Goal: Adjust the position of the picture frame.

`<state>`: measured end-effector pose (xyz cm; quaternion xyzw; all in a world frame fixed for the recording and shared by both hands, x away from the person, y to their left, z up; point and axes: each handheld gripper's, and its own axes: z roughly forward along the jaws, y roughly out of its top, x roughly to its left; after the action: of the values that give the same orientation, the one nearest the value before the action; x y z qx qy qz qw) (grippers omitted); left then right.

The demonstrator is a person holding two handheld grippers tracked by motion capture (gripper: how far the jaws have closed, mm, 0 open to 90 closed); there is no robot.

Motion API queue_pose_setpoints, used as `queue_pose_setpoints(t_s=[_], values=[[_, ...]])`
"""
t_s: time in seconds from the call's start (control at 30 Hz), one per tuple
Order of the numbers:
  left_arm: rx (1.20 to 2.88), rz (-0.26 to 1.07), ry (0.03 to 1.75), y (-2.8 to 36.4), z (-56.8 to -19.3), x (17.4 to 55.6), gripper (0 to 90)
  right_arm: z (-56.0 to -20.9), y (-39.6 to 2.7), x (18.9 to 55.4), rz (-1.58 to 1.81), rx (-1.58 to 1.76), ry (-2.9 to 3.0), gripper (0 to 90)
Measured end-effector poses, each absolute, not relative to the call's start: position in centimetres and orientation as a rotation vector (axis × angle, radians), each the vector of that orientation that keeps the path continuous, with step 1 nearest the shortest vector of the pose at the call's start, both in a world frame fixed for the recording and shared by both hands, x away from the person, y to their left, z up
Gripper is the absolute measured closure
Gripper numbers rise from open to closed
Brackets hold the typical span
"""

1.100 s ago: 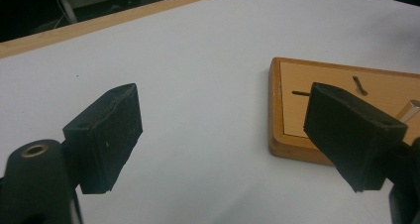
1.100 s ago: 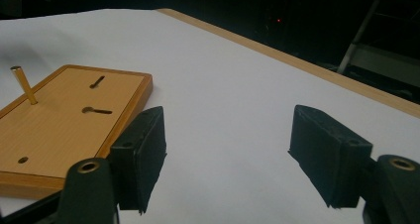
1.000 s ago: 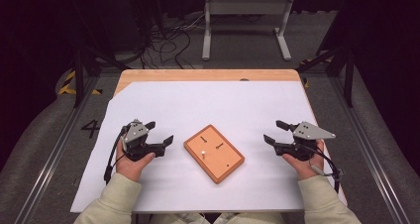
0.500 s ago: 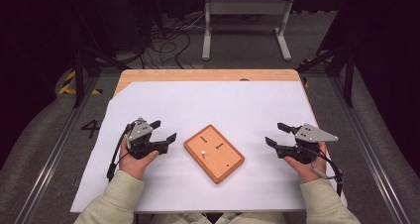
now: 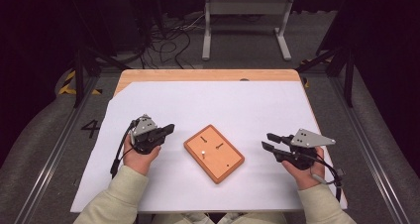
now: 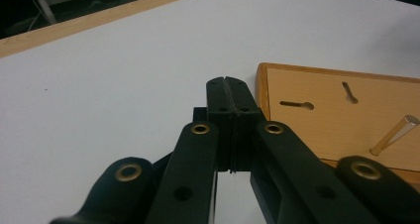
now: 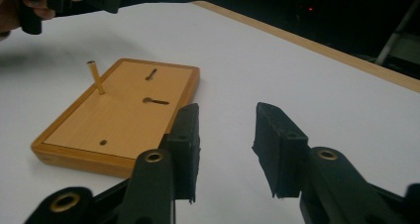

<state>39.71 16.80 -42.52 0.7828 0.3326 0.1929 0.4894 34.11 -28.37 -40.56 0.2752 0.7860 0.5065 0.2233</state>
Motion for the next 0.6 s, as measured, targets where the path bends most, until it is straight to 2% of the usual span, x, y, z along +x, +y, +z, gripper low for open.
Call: queue_pose_setpoints(t_s=[0.2, 0.33, 0.37, 0.43, 0.6], values=[[1.91, 0.468, 0.803, 16.8, -42.5, 39.7, 89.9, -40.1, -25.7, 33.5, 1.394, 0.698, 2.267, 73.1], [1.91, 0.461, 0.803, 16.8, -42.4, 39.6, 89.9, -40.0, -23.7, 33.2, 1.385, 0.649, 2.325, 83.2], [1.91, 0.461, 0.803, 16.8, -42.4, 39.6, 89.9, -40.0, -23.7, 33.2, 1.385, 0.649, 2.325, 83.2], [1.914, 0.466, 0.798, 16.9, -42.4, 39.6, 89.9, -40.0, -22.6, 33.1, 1.36, 0.62, 2.38, 90.0], [1.916, 0.464, 0.799, 17.0, -42.3, 39.5, 89.9, -40.2, -20.4, 32.9, 1.344, 0.57, 2.436, 90.0]])
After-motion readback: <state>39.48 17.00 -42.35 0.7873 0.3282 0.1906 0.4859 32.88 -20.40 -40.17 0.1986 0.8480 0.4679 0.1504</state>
